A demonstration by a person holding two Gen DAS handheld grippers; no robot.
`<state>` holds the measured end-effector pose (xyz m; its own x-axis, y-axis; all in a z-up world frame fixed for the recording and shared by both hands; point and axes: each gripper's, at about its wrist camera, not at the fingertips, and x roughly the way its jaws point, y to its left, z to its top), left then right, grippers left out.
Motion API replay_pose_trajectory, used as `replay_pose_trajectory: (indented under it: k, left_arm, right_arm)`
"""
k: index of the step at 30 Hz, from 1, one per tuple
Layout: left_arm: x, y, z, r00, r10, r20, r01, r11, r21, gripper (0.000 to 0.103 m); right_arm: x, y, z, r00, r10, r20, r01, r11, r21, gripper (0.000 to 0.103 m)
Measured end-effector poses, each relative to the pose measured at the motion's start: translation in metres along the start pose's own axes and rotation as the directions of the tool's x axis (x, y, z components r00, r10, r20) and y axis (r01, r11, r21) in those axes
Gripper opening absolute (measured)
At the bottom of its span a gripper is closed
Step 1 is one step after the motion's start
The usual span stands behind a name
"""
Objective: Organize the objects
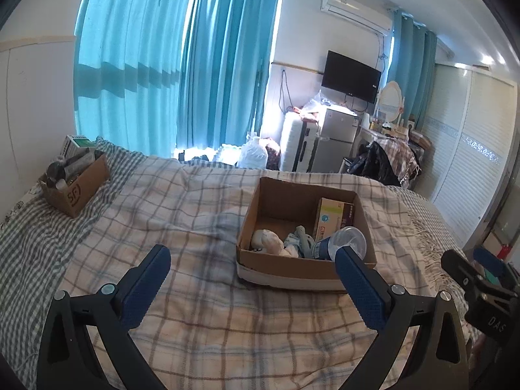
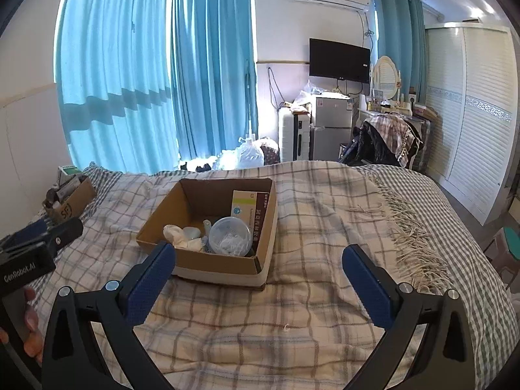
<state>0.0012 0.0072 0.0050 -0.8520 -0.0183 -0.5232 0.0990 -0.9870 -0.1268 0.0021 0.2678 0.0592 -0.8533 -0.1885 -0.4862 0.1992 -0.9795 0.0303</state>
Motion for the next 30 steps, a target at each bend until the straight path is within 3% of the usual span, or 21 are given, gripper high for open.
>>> replay_pose_trajectory:
  k: [7,12,30]
  left_arm:
    - [0.005,-0.004,-0.010,0.998,0.053,0.014,-0.054,0.996,0.072,0.103]
    - [0.004,0.004,-0.009,0.999,0.037,0.004,-0.037,0.999,0.031,0.103]
    - [0.007,0.004,-0.011,0.998,0.057,-0.003,-0.057,0.998,0.034,0.103]
  right_arm:
    - [0.003,0.008,0.001,0.999,-0.022,0.027,0.023,0.999,-0.031,0.103]
    - [0.007,0.008,-0.003,1.000,-0.024,0.004,0.024,0.999,-0.029,0.103]
    - [0.015,0.011,-0.009,0.999,-0.036,-0.037,0.034,0.998,-0.048,0.103]
